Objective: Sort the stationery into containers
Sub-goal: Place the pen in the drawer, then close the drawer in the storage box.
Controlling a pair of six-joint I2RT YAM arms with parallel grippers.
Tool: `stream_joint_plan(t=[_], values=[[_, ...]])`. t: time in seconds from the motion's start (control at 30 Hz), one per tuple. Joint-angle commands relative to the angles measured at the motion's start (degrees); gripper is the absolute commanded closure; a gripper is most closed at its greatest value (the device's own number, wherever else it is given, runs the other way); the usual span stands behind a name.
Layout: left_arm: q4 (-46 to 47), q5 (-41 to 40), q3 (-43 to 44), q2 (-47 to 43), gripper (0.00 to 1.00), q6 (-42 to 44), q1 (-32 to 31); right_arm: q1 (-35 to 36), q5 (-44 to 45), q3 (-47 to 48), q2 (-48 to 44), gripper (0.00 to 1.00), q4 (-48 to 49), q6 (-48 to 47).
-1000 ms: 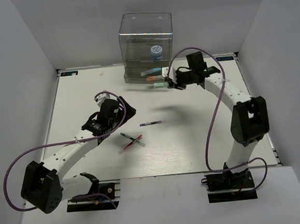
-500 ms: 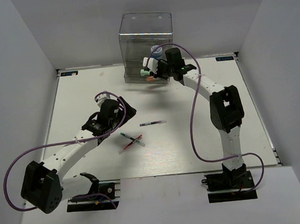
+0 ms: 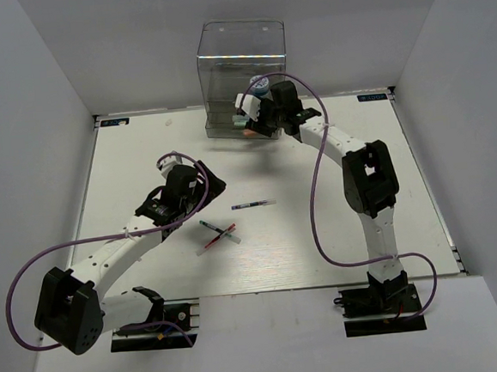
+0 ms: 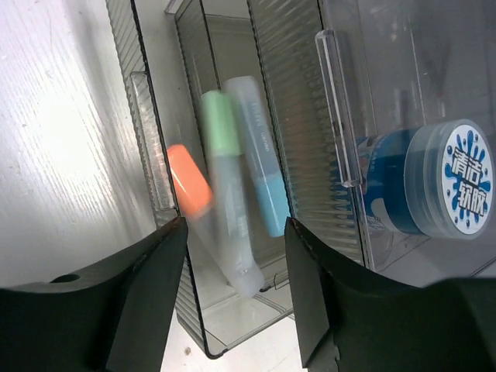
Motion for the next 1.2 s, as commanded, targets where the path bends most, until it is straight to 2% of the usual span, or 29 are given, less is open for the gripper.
stream_joint_plan(t=[0.0,0.07,0.1,0.13,0.2,0.23,0.3,0.33,0.37,0.47,0.8,1.03,1.17], values=[[-0.21,1.04,-0.13,-0.09,0.0,-0.33,0.17,0.11,-0.38,1.86,-1.96,0.4,2.85,2.23],[-0.21,1.04,0.4,0.43,0.0,-0.33,0.17,-0.24,-4.32,1.25,-3.11,0.46,2.33,3.72],[-0.21,1.04,0.4,0.44,0.0,-0.33,0.17,-0.5,-6.16,0.63,-4.85,0.52,2.06,4.07],[-0.21,1.04,0.4,0.44,0.0,-0.33,0.17,-0.85,-12.36,0.02,-5.65,0.73,1.97,3.55],[0.31,1.57,0.4,0.96,0.0,-0.33,0.17,-1.3,-21.15,-3.14,-8.02,0.95,-1.09,1.45],[0.32,1.57,0.4,0.97,0.0,-0.33,0.17,-1.3,-24.95,-3.94,-8.38,1.0,-2.67,-3.35],[0.32,1.57,0.4,1.49,0.0,-0.33,0.17,-1.21,-30.49,-2.9,-7.34,1.0,-10.22,-8.72],[0.32,1.57,1.01,1.49,0.0,-0.33,0.17,-1.04,-31.05,-1.93,-6.81,1.0,-12.07,-10.76],[0.32,1.57,1.02,1.49,0.0,-0.33,0.17,-0.86,-31.31,-0.7,-5.76,1.0,-17.92,-12.69],[-0.21,1.57,1.02,1.49,0.0,-0.33,0.17,-0.77,-29.31,4.84,-0.66,1.0,-21.66,-13.5],[-0.21,1.57,-0.04,-0.09,0.0,-0.33,0.17,-0.77,-12.18,12.14,9.54,1.0,-14.64,-7.19],[-0.74,1.57,-0.04,-0.09,0.0,-0.33,0.17,-0.77,-1.97,8.89,9.54,1.0,-1.48,-2.08],[-0.21,2.1,1.01,0.61,0.0,-0.33,0.17,-1.21,2.17,9.5,10.24,1.0,2.05,-0.67]])
